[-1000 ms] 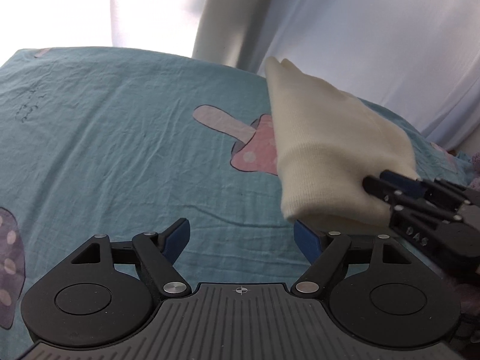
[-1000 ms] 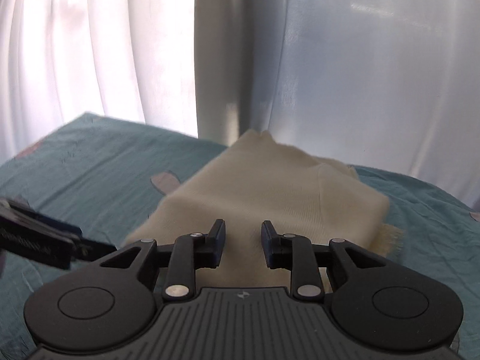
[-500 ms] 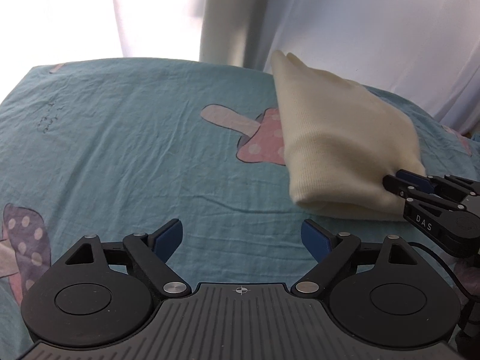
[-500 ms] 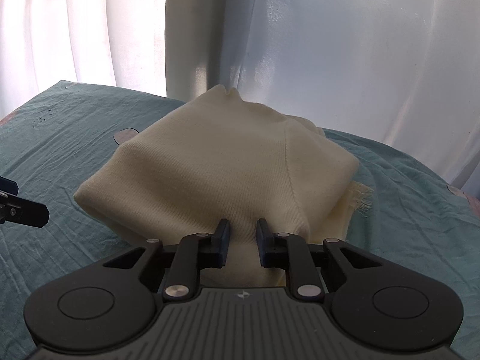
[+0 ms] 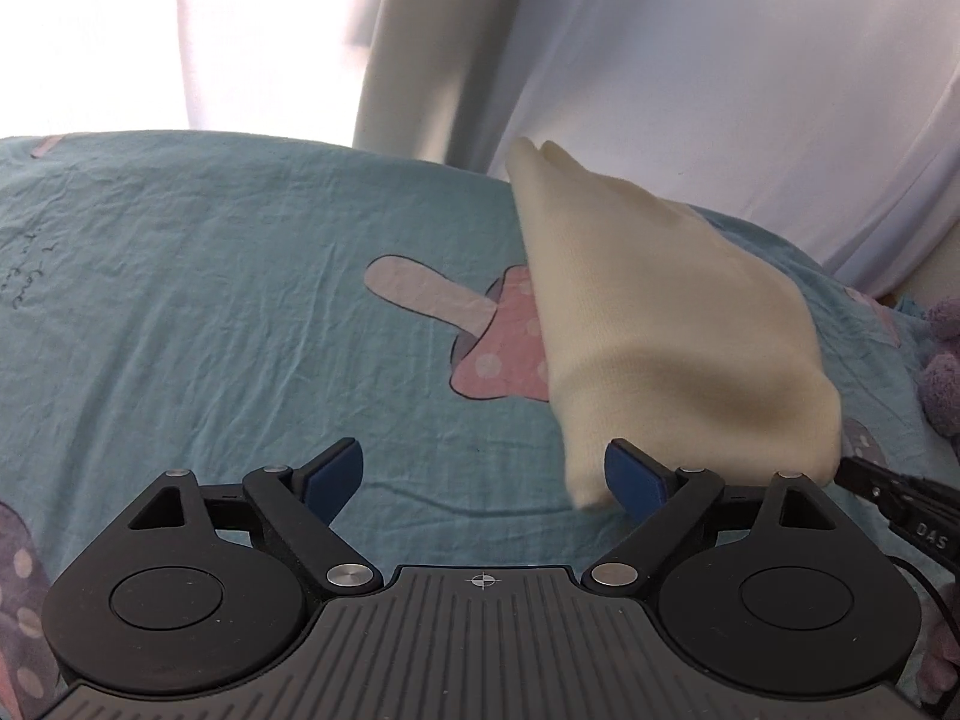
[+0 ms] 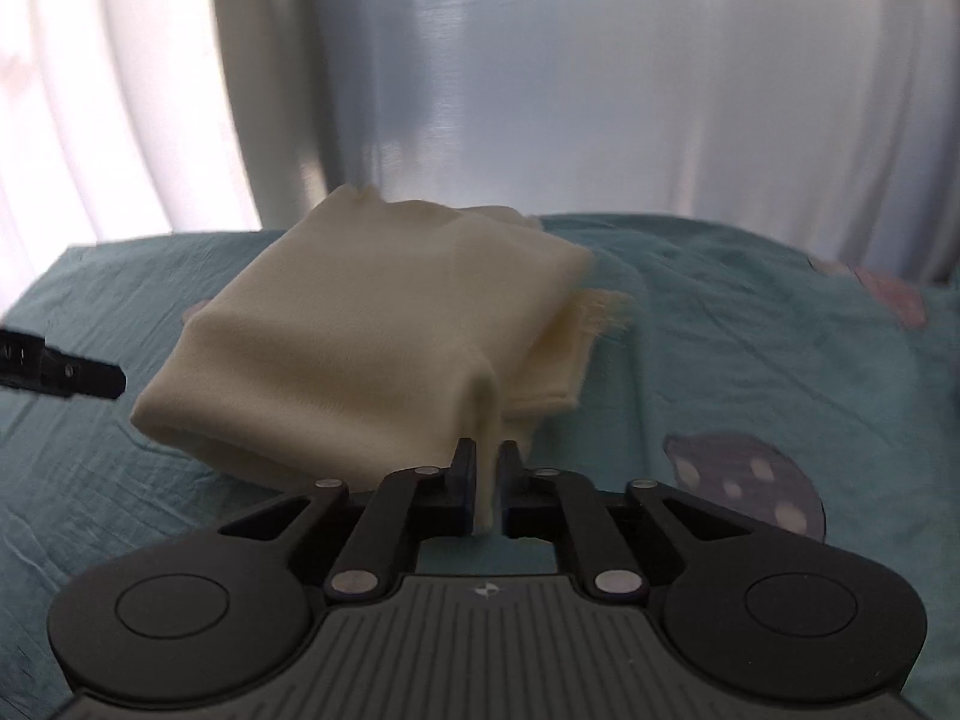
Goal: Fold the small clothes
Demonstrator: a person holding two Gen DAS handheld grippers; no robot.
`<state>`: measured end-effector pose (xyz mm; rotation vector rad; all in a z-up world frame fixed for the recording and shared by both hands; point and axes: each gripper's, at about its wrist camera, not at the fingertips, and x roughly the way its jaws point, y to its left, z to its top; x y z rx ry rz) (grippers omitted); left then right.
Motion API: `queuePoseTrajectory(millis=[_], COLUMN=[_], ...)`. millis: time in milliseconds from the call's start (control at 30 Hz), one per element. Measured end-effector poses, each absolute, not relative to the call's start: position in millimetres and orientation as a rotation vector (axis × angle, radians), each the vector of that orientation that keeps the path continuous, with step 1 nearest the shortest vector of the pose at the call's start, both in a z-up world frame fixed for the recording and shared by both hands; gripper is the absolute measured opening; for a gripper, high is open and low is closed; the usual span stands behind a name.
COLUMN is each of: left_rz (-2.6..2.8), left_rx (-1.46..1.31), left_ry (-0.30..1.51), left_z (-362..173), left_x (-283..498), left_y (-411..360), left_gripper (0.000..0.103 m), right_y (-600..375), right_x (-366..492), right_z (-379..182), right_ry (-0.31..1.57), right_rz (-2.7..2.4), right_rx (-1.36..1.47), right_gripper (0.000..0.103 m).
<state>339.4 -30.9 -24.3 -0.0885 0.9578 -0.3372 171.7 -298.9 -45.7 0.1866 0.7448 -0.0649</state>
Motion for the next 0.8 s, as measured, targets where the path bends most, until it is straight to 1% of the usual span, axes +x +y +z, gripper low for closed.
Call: queuePoseTrajectory(millis=[67,100,133,167,200,233,267,300,367,500,633,800], left_rz=[-0.354,-0.360,-0.361,-0.360,-0.363,-0.370,-0.374,-0.377,-0.382,-0.381,-0.387,-0.407], left_rx=[-0.110,-0.118,-0.127,-0.134,-0.146,-0.159,-0.172,-0.182,-0.189,-0.184,-0.210,-0.222], left_ry=[0.962,0.964,0.968,0.974,0.979,0.984,0.992,1.000,1.009,1.009,1.010,1.021], left_z=[-28.1,-29.9,-31.7,-33.2,-34.3,-35.5,-36.8,-37.9,-40.8,-41.4,-40.4,-43.9], left_x=[342.5,343.8,345.3,346.8,347.1,347.6,348.1,348.6,349.7,352.1,353.7,354.7], left_y=[-33.4,-35.0,-37.6,-39.5,-41.7,-42.9,-43.9,-44.7,-47.1,-49.4,-46.6,-49.0], left_gripper=[0.092,0.092,0.092,0.092,0.092,0.092,0.092,0.093,0.093,0.093,0.093,0.093], right_y=[-321.9,-335.5,-343.8,-351.1,-354.4,-355.7,-355.3,-354.0,-352.6,-354.4,-351.6,-356.1], right_x=[157.5,151.1,148.7,148.4,148.9,150.4,152.6,155.5,160.4,171.9,174.8,168.1], right_z=[-47.4,-51.3,-56.6,-64.7,-70.8,-76.2,-78.8,-80.7,-85.7,-93.3,-90.4,-100.1], right_ry=[0.734,0.717,0.706,0.701,0.695,0.685,0.685,0.687,0.687,0.693,0.726,0.734], right_rz=[-0.025,0.011,0.043,0.084,0.112,0.130,0.131,0.122,0.107,0.117,0.099,0.103], right_rx=[0.423,0.586,0.712,0.846,0.931,0.996,1.018,1.020,1.021,1.103,1.041,1.100], right_gripper=[0.014,0.021,0.030,0.032,0.033,0.033,0.037,0.046,0.055,0.055,0.056,0.056])
